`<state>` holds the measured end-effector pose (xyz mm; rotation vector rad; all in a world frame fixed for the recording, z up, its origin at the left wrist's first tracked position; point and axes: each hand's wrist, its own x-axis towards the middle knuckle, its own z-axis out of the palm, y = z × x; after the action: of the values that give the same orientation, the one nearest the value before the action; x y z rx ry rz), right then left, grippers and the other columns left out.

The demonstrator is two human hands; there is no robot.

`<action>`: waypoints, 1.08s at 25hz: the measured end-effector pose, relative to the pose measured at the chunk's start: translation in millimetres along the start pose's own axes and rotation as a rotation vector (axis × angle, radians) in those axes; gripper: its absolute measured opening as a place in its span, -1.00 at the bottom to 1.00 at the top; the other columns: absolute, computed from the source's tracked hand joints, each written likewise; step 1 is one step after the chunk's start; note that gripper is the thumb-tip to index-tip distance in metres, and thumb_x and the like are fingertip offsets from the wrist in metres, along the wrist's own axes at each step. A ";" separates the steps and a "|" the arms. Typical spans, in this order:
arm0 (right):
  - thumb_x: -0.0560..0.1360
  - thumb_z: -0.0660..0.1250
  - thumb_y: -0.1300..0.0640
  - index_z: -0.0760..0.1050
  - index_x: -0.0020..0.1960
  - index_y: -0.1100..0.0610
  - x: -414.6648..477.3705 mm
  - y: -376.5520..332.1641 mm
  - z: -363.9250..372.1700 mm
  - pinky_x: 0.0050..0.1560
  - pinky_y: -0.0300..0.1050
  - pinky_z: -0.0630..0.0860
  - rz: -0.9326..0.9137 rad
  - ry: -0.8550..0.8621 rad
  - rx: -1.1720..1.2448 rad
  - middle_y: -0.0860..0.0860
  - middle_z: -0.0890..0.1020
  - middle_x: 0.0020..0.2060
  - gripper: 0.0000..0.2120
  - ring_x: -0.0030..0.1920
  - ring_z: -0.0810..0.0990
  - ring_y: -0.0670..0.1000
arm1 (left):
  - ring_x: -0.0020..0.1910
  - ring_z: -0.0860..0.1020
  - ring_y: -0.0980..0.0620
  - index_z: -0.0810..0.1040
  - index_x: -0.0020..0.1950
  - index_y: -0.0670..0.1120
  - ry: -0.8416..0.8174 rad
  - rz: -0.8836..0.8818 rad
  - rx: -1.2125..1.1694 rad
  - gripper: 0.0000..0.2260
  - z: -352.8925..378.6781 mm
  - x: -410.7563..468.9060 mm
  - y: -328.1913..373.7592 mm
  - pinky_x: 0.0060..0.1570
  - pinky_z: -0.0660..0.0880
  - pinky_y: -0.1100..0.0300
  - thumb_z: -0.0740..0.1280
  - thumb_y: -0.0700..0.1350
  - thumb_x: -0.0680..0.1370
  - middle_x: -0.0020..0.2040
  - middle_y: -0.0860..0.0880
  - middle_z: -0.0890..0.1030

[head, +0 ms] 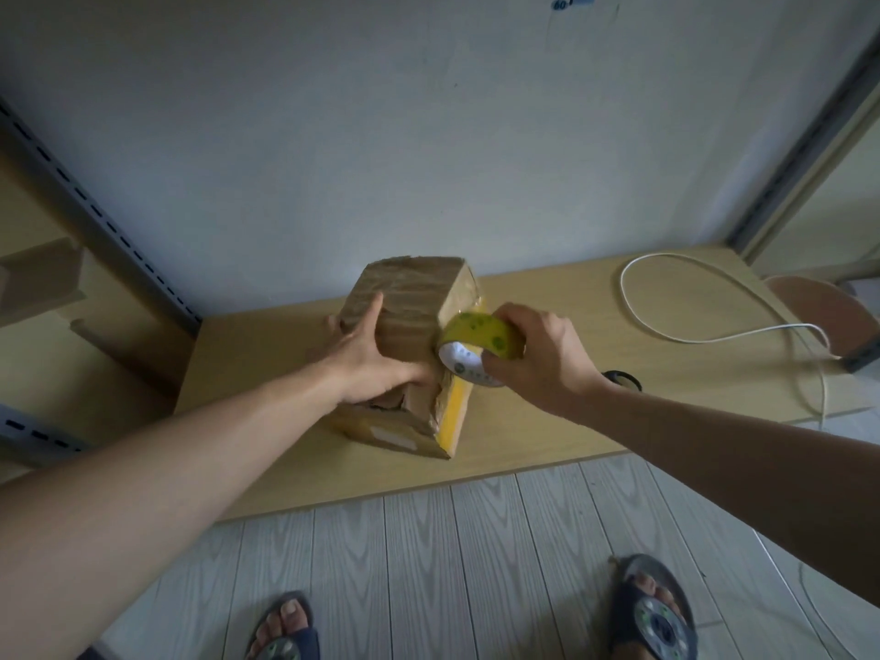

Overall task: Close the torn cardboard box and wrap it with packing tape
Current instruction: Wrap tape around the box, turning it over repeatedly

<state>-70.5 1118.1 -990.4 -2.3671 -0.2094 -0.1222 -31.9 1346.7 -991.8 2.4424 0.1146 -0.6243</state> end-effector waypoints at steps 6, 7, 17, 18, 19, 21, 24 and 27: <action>0.36 0.45 0.14 0.47 -0.09 0.02 35.8 -46.8 6.1 -0.36 -0.29 0.36 -0.073 0.028 0.076 -0.09 0.53 -0.30 -0.81 -0.30 0.48 -0.06 | 0.18 0.64 -0.08 0.30 0.53 0.24 -0.227 0.129 -0.628 -0.03 -32.1 2.9 -37.8 0.14 0.58 0.02 0.58 0.20 0.15 0.28 -0.04 0.63; 0.37 0.45 0.14 0.49 -0.04 0.04 41.2 -53.7 12.1 -0.34 -0.22 0.38 -0.097 0.006 0.071 -0.05 0.55 -0.25 -0.79 -0.26 0.48 -0.02 | 0.12 0.67 -0.07 0.38 0.48 0.20 -0.282 0.142 -0.745 -0.25 -34.9 0.9 -41.8 0.02 0.62 0.02 0.53 0.14 0.30 0.20 -0.04 0.68; 0.38 0.42 0.08 0.55 0.09 0.09 72.4 -80.9 42.4 -0.23 -0.15 0.49 -0.162 -0.150 -0.027 -0.03 0.60 -0.15 -0.71 -0.17 0.53 0.01 | 0.14 0.55 0.13 0.32 0.49 0.10 0.130 0.353 -0.413 -0.67 -7.1 17.3 -51.9 0.20 0.49 0.10 0.12 -0.06 0.72 0.20 0.07 0.59; 0.35 0.40 0.08 0.55 0.00 0.02 74.5 -82.1 37.8 -0.26 -0.15 0.48 -0.177 -0.160 -0.047 -0.06 0.59 -0.22 -0.77 -0.22 0.53 0.00 | 0.01 0.56 0.08 0.38 0.44 0.09 0.132 0.339 -0.409 -0.69 -8.7 19.5 -55.5 0.14 0.50 0.05 0.10 -0.12 0.71 0.08 0.03 0.60; 0.33 0.39 0.09 0.54 -0.11 -0.07 75.8 -82.2 31.1 -0.30 -0.16 0.47 -0.172 -0.160 -0.060 -0.09 0.58 -0.29 -0.85 -0.26 0.53 -0.03 | -0.03 0.56 0.02 0.40 0.42 0.11 0.122 0.334 -0.412 -0.68 -10.9 19.5 -56.7 0.11 0.52 0.02 0.09 -0.14 0.71 0.03 0.00 0.61; 0.35 0.40 0.11 0.46 -0.29 -0.13 74.8 -78.0 14.8 -0.38 -0.20 0.44 -0.149 -0.138 -0.099 -0.11 0.54 -0.39 -0.83 -0.34 0.51 -0.08 | 0.12 0.59 -0.05 0.33 0.49 0.26 0.081 0.331 -0.415 -0.59 -13.0 19.3 -58.1 0.23 0.53 -0.03 0.06 -0.09 0.70 0.14 0.01 0.62; 0.38 0.41 0.06 0.54 -0.20 -0.02 69.2 -64.7 -3.7 -0.35 -0.10 0.51 -0.116 -0.112 -0.171 -0.05 0.59 -0.35 -0.95 -0.31 0.56 -0.02 | 0.15 0.51 0.03 0.15 0.60 0.28 0.075 0.322 -0.374 -0.54 -11.8 18.4 -56.5 0.31 0.45 -0.05 0.03 -0.08 0.74 0.17 0.09 0.54; 0.37 0.41 0.04 0.58 -0.10 0.04 59.9 -59.0 -14.6 -0.34 -0.01 0.58 -0.137 -0.121 -0.256 -0.02 0.61 -0.30 -0.87 -0.28 0.58 0.04 | 0.26 0.44 0.14 0.11 0.63 0.22 0.055 0.340 -0.341 -0.55 -9.4 15.2 -49.3 0.31 0.40 0.09 0.02 -0.08 0.75 0.33 0.13 0.45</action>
<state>-23.0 1156.7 -931.0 -2.6161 -0.4379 -0.0748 -25.6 1391.2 -1018.8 2.0834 -0.1582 -0.3535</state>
